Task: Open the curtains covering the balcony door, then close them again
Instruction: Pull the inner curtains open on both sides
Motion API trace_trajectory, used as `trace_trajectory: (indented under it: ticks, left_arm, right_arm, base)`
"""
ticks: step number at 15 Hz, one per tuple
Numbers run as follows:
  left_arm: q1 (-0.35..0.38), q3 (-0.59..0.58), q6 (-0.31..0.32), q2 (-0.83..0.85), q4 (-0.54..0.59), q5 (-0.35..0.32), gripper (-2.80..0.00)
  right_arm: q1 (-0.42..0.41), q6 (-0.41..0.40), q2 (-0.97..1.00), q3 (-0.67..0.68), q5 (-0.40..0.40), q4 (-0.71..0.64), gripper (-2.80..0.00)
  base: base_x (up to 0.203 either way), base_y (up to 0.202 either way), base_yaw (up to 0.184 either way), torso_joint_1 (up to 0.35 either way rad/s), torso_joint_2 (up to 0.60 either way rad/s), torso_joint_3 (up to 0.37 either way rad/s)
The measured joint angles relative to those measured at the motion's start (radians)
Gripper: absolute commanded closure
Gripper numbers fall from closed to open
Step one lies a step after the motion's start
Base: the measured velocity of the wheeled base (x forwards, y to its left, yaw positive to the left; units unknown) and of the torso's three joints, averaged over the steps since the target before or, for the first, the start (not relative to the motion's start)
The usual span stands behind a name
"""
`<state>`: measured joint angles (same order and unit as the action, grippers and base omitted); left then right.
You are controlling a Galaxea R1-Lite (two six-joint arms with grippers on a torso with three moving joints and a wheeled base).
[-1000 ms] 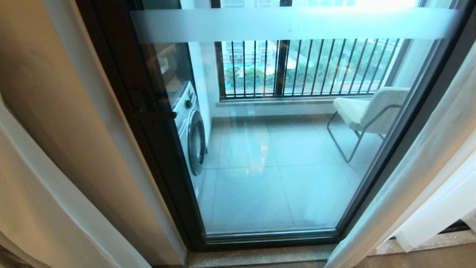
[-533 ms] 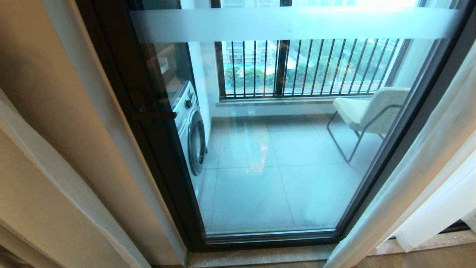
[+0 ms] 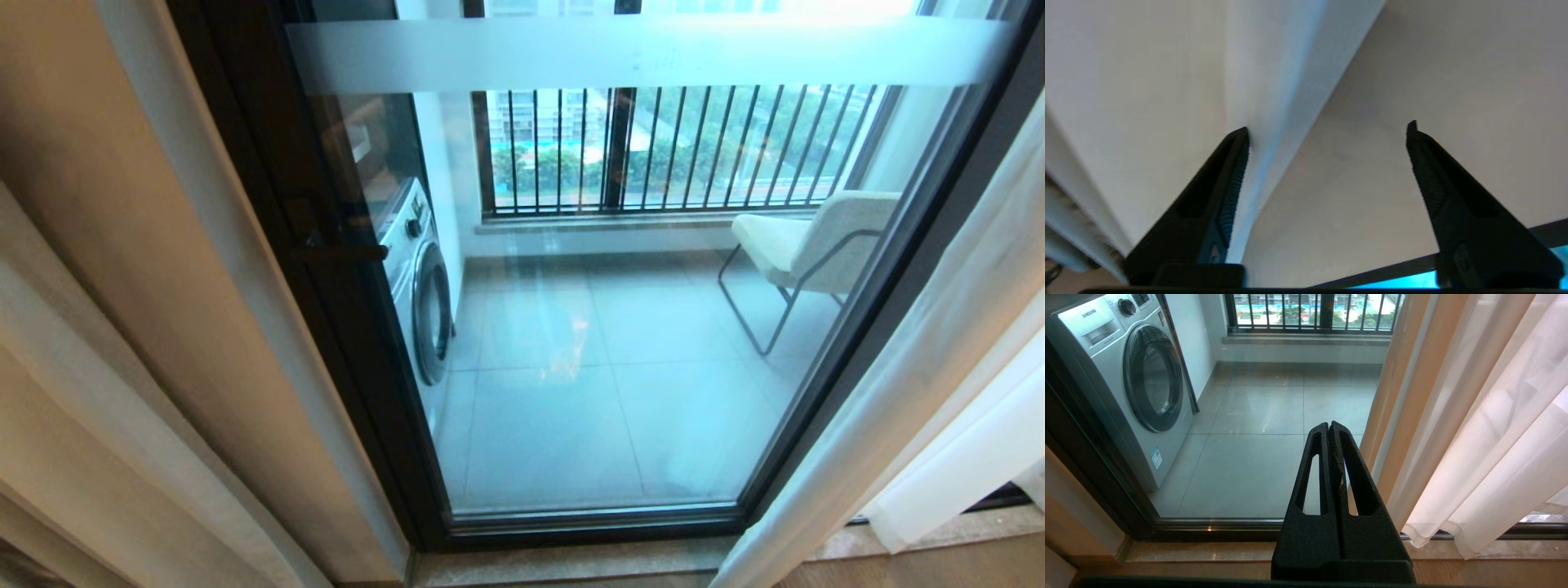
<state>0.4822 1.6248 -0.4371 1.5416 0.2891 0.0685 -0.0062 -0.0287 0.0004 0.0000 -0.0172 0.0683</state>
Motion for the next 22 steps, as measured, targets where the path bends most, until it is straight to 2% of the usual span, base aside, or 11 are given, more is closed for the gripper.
trace_trajectory:
  ticks: [3,10,11,17,20,22]
  left_arm:
    - [0.000,-0.095,0.010,-0.062,0.000,0.026,-2.80]
    - [-0.012,-0.408,0.010,-0.291,0.000,0.027,-2.80]
    - [-0.018,-0.461,0.011,-0.328,0.001,0.027,0.00]
    - [-0.031,-0.677,0.033,-0.507,-0.001,0.019,0.00]
    - [-0.036,-0.797,0.135,-0.597,-0.009,-0.014,0.00]
    - [-0.036,-0.878,0.226,-0.661,-0.034,-0.093,0.00]
  right_arm:
    - [0.000,0.000,0.000,0.000,0.000,0.000,0.00]
    - [0.000,0.000,0.000,0.000,0.000,0.000,0.00]
    - [0.000,0.000,0.000,0.000,0.000,0.000,0.00]
    - [0.000,0.000,0.000,0.000,-0.001,0.000,0.00]
    - [0.000,0.000,0.000,0.000,0.000,0.000,0.00]
    - [0.000,0.000,0.000,0.000,0.000,0.000,0.00]
  base:
    - [0.000,0.000,0.000,0.000,0.00,0.000]
    - [0.000,0.000,0.000,0.000,0.00,0.000]
    - [0.000,0.000,0.000,0.000,0.00,0.000]
    - [0.000,0.000,0.000,0.000,0.00,0.000]
    - [0.000,0.000,0.000,0.000,0.00,0.000]
    - [0.000,0.000,0.000,0.000,0.00,0.000]
